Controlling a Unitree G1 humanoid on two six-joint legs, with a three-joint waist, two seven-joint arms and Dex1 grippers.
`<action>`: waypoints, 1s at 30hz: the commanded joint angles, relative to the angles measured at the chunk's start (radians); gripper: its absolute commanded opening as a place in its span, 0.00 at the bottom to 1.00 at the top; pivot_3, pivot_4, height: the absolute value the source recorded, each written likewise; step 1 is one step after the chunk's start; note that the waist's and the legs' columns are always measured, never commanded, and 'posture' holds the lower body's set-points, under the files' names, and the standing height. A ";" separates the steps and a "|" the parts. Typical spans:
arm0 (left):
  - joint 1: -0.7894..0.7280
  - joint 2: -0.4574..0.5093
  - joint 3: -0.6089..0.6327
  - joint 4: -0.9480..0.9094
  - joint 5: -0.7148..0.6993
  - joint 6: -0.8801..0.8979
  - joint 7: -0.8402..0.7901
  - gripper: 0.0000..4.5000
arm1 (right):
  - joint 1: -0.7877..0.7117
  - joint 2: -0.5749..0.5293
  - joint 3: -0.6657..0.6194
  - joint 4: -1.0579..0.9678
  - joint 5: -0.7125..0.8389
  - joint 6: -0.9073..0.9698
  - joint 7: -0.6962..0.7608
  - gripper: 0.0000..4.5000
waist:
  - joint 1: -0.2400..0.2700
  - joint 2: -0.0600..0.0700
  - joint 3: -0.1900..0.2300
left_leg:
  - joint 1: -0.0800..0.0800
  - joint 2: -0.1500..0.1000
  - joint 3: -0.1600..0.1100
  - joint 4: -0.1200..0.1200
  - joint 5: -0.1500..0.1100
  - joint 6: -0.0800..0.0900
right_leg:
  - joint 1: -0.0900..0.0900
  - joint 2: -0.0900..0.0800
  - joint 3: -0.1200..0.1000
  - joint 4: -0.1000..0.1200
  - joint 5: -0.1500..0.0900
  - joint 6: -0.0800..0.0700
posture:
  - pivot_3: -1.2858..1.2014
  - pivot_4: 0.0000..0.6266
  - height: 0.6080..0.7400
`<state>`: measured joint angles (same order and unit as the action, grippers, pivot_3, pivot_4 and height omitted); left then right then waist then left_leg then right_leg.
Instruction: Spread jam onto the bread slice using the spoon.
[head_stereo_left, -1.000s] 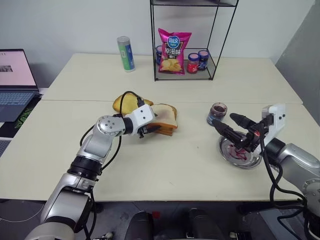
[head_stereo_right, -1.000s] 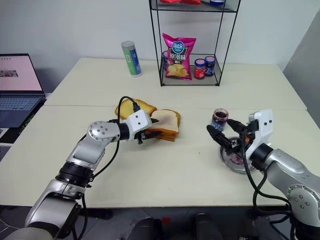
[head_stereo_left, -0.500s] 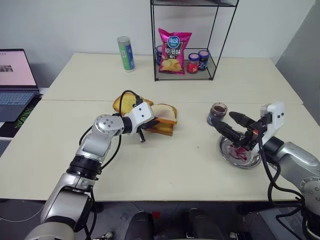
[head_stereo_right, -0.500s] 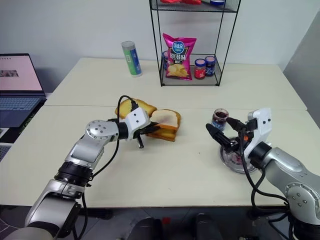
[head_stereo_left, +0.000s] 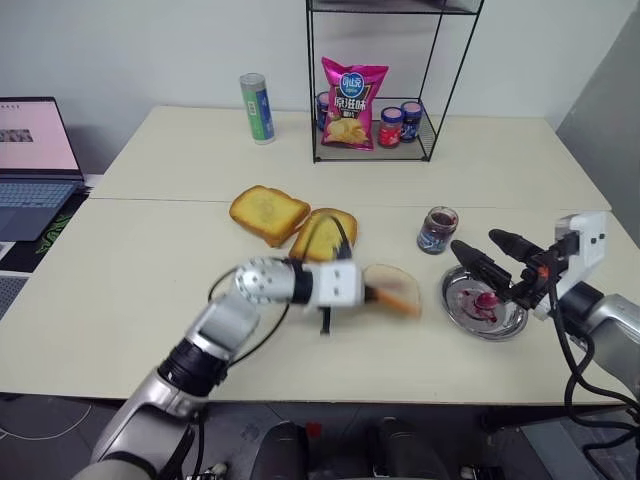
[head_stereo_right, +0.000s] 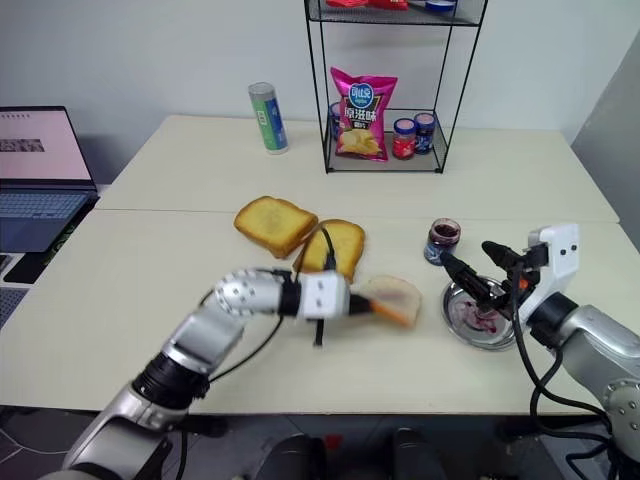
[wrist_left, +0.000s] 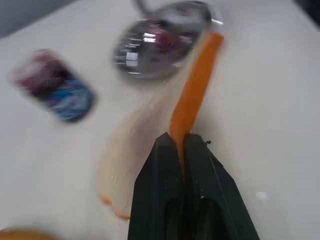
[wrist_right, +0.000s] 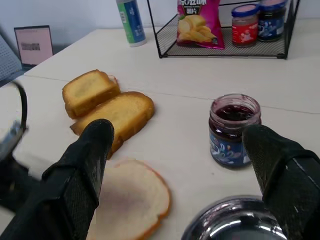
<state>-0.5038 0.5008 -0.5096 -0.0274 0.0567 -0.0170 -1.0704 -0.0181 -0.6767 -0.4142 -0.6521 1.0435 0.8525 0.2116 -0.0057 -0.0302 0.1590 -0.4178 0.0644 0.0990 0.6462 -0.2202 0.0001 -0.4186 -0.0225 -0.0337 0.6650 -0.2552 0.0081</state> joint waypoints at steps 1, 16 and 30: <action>-0.028 0.036 -0.017 0.045 0.056 -0.122 -0.028 0.00 | 0.011 -0.006 -0.033 -0.063 0.041 -0.003 -0.025 1.00 | 0.000 0.000 0.000 | 0.000 0.000 0.000 0.000 0.000 0.000 | 0.000 0.000 0.000 0.000 0.000 -0.001 | 0.52 0.24 1.00; -0.091 0.024 -0.001 0.304 0.150 -0.326 0.037 0.17 | 0.296 0.049 -0.271 -0.075 0.159 -0.043 -0.087 1.00 | 0.009 0.002 -0.001 | 0.001 -0.001 -0.002 0.000 0.001 0.001 | 0.005 -0.001 -0.002 -0.004 0.001 0.000 | 0.52 0.24 1.00; -0.077 0.110 0.087 0.304 0.075 -0.297 -0.015 0.74 | 0.331 0.160 -0.314 0.195 0.150 -0.125 -0.061 1.00 | 0.002 0.005 -0.004 | 0.009 0.000 -0.002 -0.002 0.001 0.001 | 0.012 -0.004 -0.002 -0.006 0.001 -0.002 | 0.52 0.24 1.00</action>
<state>-0.5968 0.5842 -0.4547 0.3141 0.1577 -0.3578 -1.0467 0.3548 -0.5255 -0.7021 -0.4872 1.1631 0.7596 0.1512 -0.0033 -0.0248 0.1548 -0.4088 0.0646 0.0962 0.6440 -0.2193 0.0014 -0.4069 -0.0267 -0.0357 0.6592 -0.2543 0.0056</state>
